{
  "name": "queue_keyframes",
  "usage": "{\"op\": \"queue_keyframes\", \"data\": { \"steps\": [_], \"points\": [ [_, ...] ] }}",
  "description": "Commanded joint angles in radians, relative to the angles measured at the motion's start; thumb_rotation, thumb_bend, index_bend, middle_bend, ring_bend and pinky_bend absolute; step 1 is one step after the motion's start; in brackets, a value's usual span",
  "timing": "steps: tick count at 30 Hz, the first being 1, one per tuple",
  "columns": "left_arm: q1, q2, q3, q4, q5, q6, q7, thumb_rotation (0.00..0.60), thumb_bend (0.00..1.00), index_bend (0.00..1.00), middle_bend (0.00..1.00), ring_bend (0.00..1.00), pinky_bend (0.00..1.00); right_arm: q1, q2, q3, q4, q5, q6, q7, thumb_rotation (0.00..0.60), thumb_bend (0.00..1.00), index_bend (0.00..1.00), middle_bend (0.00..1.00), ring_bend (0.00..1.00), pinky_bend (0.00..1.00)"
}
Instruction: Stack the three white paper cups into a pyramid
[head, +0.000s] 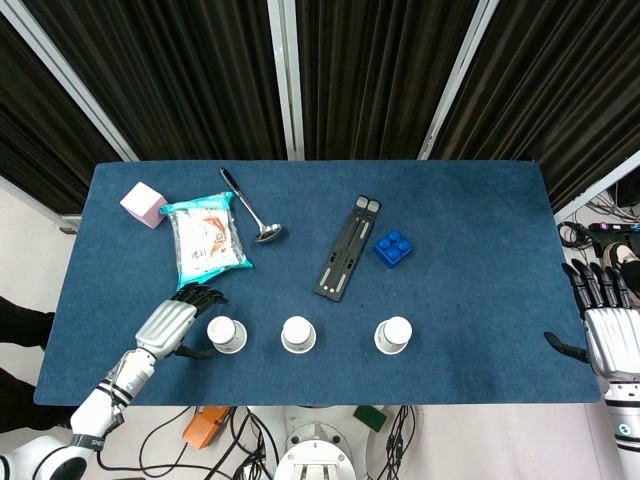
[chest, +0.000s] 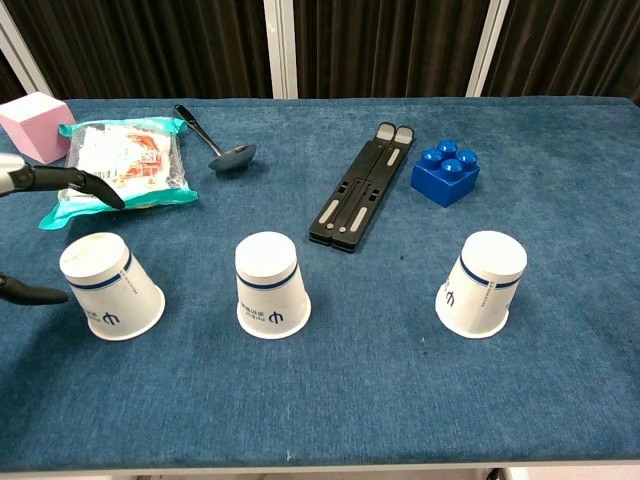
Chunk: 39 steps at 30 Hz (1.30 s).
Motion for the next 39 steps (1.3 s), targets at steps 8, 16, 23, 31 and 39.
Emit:
{"op": "queue_keyframes", "data": {
  "steps": [8,16,23,31,39],
  "points": [
    [-0.009,-0.045,0.014,0.024,-0.043,-0.007,0.047,0.572,0.20,0.29,0.15,0.09,0.00,0.007,-0.004,0.000,0.000,0.002,-0.011,-0.006,0.600,0.21,0.00,0.11,0.00,0.00],
    [-0.014,-0.081,0.012,0.058,-0.051,0.002,0.006,0.553,0.29,0.40,0.18,0.11,0.00,0.011,-0.009,-0.001,0.000,0.005,-0.020,-0.009,0.600,0.21,0.00,0.11,0.00,0.00],
    [-0.021,-0.087,0.010,0.038,-0.043,0.016,0.010,0.556,0.30,0.42,0.20,0.12,0.00,0.009,-0.009,-0.002,0.005,0.008,-0.019,-0.002,0.600,0.21,0.00,0.11,0.00,0.00],
    [-0.048,-0.135,-0.010,0.021,-0.057,0.017,0.072,0.555,0.30,0.42,0.20,0.12,0.00,0.005,-0.013,-0.006,0.019,0.010,-0.020,0.020,0.600,0.21,0.00,0.11,0.00,0.00],
    [-0.076,-0.171,-0.025,0.002,-0.099,0.007,0.165,0.554,0.30,0.42,0.20,0.12,0.00,0.000,-0.015,-0.008,0.035,0.011,-0.017,0.039,0.600,0.21,0.00,0.11,0.00,0.00]
  ]
}}
